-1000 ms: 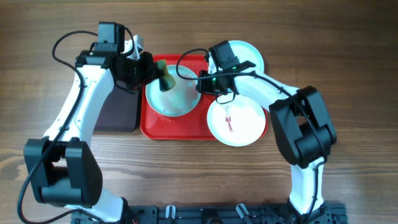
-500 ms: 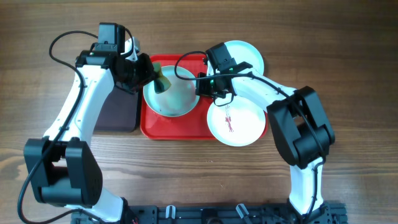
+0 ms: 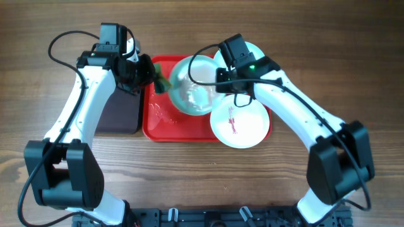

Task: Clean dirty plates on tray and stack at the side
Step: 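Lift the cleaned plate with the right gripper and tilt it upward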

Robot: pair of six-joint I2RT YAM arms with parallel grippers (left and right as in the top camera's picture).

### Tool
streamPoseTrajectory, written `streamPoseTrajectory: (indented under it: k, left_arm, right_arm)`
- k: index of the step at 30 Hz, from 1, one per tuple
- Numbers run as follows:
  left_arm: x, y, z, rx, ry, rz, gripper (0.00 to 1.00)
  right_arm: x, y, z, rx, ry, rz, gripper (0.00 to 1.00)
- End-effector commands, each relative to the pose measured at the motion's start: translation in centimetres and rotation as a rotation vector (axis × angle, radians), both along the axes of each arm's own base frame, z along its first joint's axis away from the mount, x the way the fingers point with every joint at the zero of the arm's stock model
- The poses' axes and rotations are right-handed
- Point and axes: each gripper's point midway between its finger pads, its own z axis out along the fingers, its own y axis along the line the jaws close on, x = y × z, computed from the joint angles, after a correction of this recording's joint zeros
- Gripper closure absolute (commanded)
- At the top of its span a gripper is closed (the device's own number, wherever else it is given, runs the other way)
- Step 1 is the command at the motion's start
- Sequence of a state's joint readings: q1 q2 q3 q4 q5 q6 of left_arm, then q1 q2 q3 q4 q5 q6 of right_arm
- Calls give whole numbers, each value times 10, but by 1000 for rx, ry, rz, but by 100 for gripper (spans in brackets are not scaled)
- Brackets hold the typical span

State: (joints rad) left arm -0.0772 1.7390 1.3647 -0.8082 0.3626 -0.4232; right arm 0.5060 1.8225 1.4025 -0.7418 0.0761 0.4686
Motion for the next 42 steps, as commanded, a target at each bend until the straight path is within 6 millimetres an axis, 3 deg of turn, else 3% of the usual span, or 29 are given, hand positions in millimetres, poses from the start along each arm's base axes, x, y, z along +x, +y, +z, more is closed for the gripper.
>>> streamPoseTrajectory:
  k: [1,11,20,29,38,42]
  left_arm:
    - [5,3,8,14,-31,-2,96]
    - [1,10,3,51,-9,12,96]
    - [0,10,3,51,-5,12,96]
    - [0,10,3,51,-6,12,96]
    - [0,9,1,51,-2,11,96]
    - [1,10,1,53,-6,12,96]
  right_arm:
    - [4,-25,12,-209,-97,-34,96]
    - [-9,-26,26,-423,-193,-42,96]
    - [-19,-21,67,-640,-411,-71,96]
    - [-26,-4,94,-722,-563,-72,96]
    - [-42,6,159,-690,-779,-143,96]
    - [-42,15,176,-670,-814,-115,96]
